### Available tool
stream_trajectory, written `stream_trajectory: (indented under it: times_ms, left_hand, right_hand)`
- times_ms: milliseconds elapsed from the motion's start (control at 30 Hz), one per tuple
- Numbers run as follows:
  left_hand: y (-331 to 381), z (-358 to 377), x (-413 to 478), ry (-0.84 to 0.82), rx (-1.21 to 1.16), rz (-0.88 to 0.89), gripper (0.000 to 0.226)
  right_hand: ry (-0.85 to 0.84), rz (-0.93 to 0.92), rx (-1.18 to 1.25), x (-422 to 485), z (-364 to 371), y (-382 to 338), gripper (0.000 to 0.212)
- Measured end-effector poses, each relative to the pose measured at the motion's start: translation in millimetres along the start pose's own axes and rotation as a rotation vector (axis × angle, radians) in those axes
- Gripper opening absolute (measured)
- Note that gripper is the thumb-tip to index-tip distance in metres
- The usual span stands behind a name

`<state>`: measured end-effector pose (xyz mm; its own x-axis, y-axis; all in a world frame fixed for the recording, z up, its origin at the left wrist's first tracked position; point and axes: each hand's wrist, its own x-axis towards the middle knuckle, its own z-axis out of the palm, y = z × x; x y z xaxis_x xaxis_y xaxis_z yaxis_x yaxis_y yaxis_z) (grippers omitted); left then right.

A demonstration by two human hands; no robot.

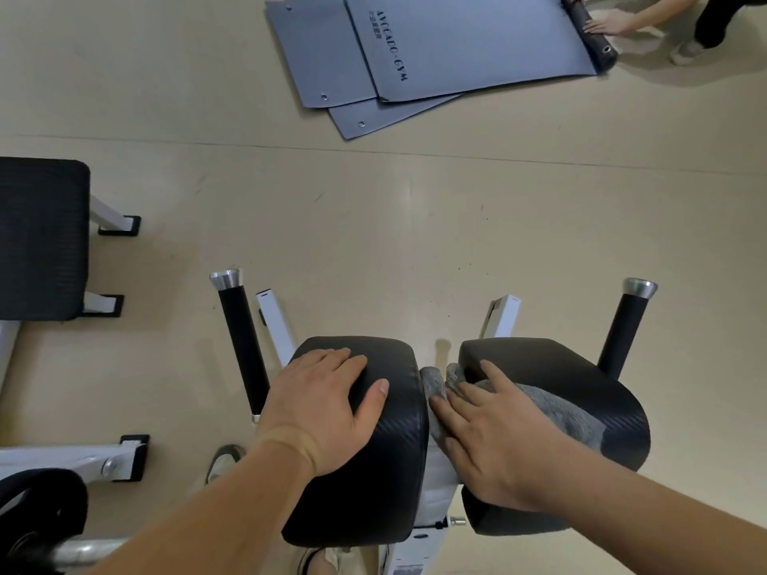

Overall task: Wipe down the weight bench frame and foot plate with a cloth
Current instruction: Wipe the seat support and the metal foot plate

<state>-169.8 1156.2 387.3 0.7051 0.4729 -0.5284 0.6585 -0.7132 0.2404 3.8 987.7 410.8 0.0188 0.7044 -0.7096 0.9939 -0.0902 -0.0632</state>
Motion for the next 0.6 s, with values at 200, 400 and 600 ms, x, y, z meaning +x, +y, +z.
stream_trajectory:
  times_ms: [200,400,600]
  left_hand:
    - [-1.5,1.3,0.7,0.034,0.0,0.002,0.08]
    - [-2.0,3.0,0.4,0.04,-0.004,0.0,0.081]
    - [-0.5,3.2,0.6,0.032,0.01,-0.014,0.071]
  right_hand:
    - [-0.12,-0.069,-0.063,43.6,-5.3,25.8,0.081]
    - [-0.226,0.028,-0.176,74.3,-3.7,18.9,0.059]
    - [0.007,0.055,-0.121,-23.3,12.2,-8.5,0.07]
